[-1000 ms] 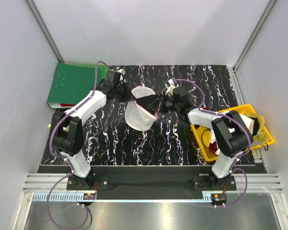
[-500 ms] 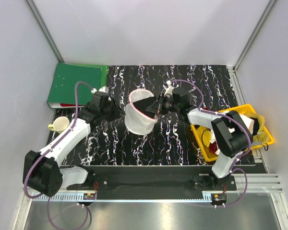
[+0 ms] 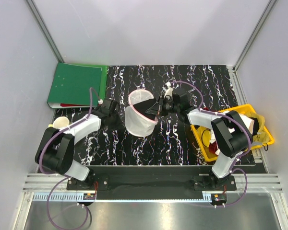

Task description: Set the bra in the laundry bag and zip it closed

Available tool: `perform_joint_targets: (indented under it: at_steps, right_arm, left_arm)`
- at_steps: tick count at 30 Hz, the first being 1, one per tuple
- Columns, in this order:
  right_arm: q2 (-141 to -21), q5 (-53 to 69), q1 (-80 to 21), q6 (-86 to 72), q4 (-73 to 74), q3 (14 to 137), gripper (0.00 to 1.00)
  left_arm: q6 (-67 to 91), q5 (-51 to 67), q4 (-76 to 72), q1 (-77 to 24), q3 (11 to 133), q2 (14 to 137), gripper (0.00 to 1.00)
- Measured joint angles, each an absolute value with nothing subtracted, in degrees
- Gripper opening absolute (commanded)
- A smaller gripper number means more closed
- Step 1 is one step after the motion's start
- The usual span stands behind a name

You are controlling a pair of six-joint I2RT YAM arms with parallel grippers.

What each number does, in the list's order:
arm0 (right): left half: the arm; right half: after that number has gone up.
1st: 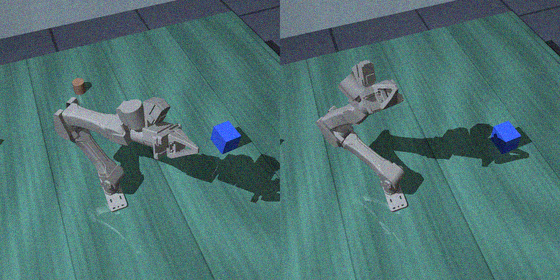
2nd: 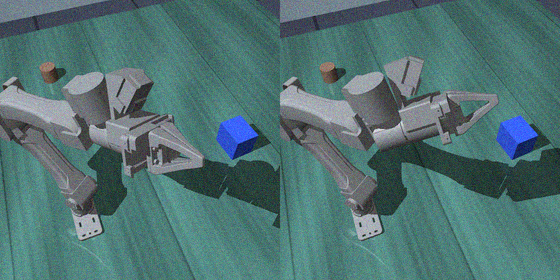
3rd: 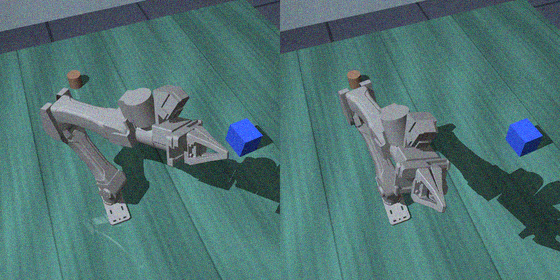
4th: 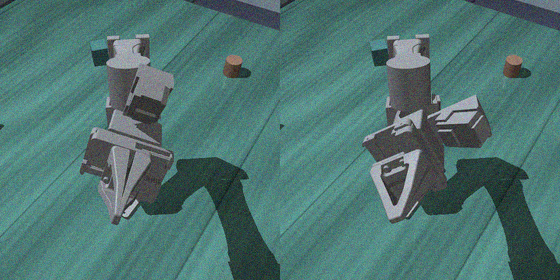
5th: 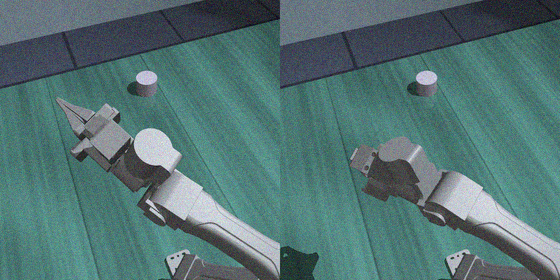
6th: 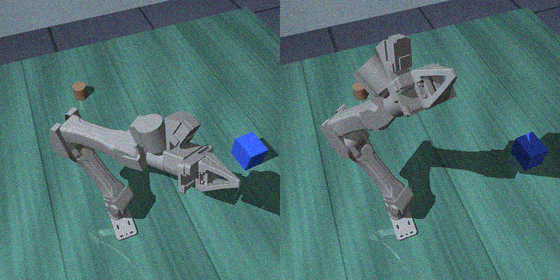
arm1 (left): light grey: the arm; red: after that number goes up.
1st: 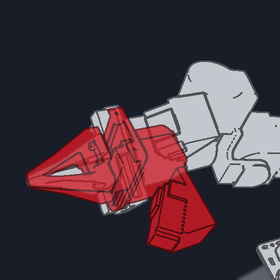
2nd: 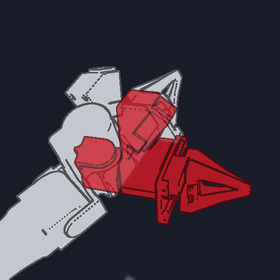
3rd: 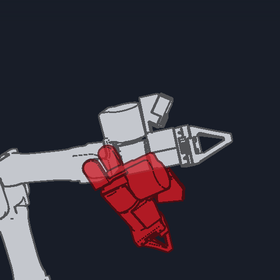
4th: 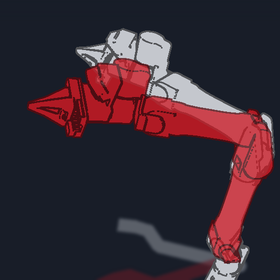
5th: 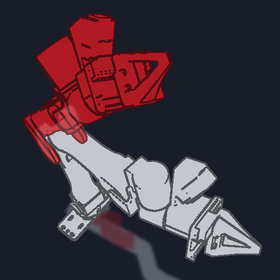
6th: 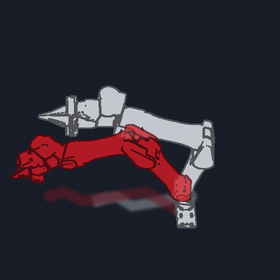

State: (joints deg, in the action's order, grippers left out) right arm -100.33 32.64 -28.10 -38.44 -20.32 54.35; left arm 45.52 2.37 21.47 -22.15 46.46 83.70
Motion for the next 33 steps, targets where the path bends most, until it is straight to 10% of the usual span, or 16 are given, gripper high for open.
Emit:
perform_joint_targets:
  at_steps: [15,26,33]
  right_arm:
    - [-100.2,28.7,-34.0,-46.8,-14.3,54.3,0.0]
    - [-100.2,21.4,-36.1,-45.4,-11.0,52.9,0.0]
    - [-99.8,22.0,-36.6,-42.1,-9.9,52.0,0.0]
  left_arm:
    - [45.6,5.5,13.4,-23.4,54.1,99.3,0.11]
    - [44.6,0.7,18.4,-23.6,46.1,84.3,0.88]
    - [40.5,7.5,21.0,-22.9,46.6,69.0,0.82]
